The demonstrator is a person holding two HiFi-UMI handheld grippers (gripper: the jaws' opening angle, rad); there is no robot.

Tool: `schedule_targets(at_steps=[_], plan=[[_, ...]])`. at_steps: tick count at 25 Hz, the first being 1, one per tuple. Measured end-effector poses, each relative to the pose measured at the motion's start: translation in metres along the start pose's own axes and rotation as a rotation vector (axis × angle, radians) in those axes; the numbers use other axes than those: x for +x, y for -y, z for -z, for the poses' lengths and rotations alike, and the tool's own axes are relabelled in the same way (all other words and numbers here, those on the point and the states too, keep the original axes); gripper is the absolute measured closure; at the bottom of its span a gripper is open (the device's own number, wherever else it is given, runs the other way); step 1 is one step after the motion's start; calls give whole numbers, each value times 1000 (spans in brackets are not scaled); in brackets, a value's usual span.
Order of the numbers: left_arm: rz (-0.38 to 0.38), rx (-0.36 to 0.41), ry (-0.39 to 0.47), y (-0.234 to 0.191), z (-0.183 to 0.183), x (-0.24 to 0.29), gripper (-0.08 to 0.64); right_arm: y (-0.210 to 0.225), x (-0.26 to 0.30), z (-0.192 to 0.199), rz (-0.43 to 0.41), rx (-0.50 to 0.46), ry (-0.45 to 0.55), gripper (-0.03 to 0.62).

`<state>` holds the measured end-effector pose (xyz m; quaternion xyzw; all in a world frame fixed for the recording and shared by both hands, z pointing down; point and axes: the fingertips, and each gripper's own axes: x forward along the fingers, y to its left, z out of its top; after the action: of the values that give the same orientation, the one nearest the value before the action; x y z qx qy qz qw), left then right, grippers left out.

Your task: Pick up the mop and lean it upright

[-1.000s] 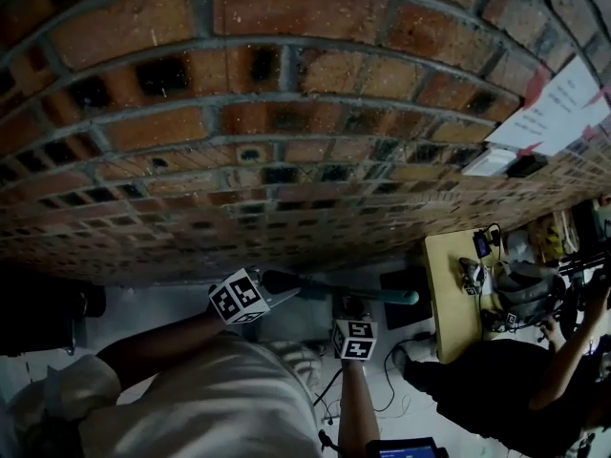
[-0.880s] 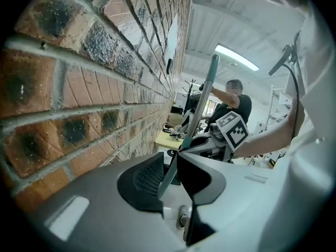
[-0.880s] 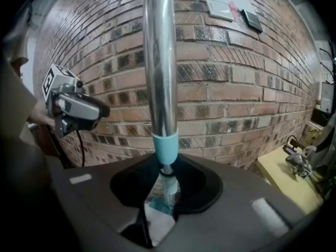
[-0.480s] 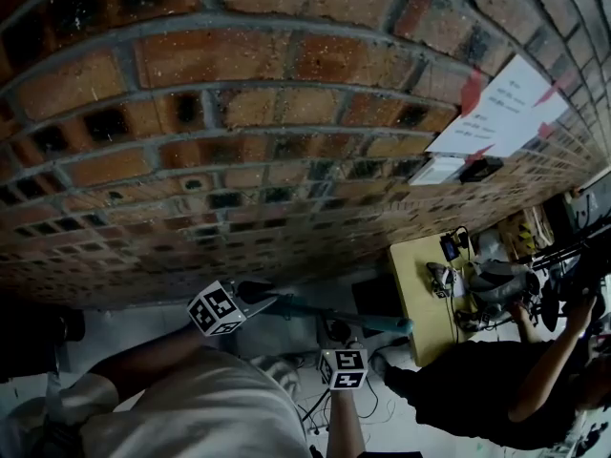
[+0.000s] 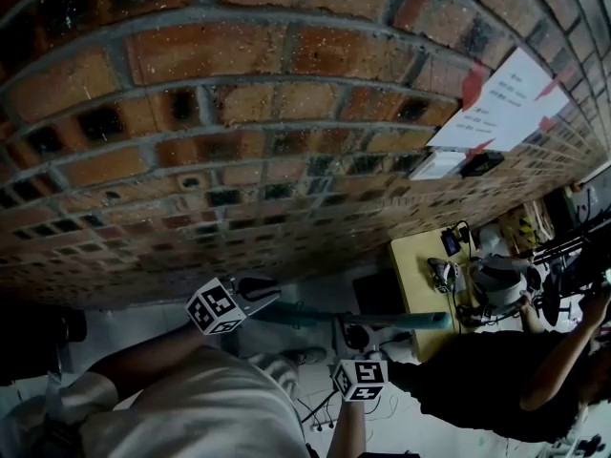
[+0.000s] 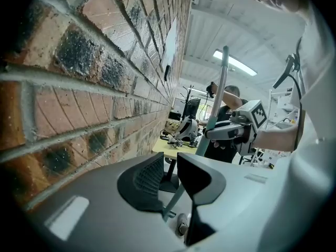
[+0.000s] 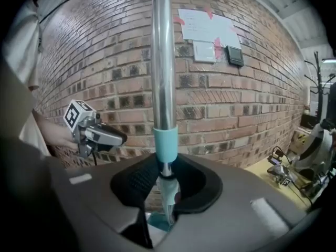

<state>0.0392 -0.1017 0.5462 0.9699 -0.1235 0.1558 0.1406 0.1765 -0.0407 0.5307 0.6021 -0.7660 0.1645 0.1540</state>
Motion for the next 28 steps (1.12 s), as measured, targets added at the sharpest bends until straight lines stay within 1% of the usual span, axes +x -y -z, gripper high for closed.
schedule_targets(at_steps=[7, 18, 21, 23, 25, 28], plan=[[-3, 17, 2, 2, -4, -1, 462, 12, -12, -1, 23, 46, 28, 490], [-3, 14, -25, 3, 3, 5, 463, 12, -15, 2, 16, 45, 27, 489], [-19, 0, -50, 0, 9, 7, 500, 12, -15, 5, 16, 46, 24, 489], [-29, -16, -54, -3, 11, 7, 497, 12, -16, 7, 17, 49, 23, 490], [-26, -30, -49, -4, 11, 7, 473, 13, -16, 8, 19, 52, 23, 489], [-14, -29, -49, -2, 11, 8, 466, 14, -16, 10, 20, 57, 19, 489]])
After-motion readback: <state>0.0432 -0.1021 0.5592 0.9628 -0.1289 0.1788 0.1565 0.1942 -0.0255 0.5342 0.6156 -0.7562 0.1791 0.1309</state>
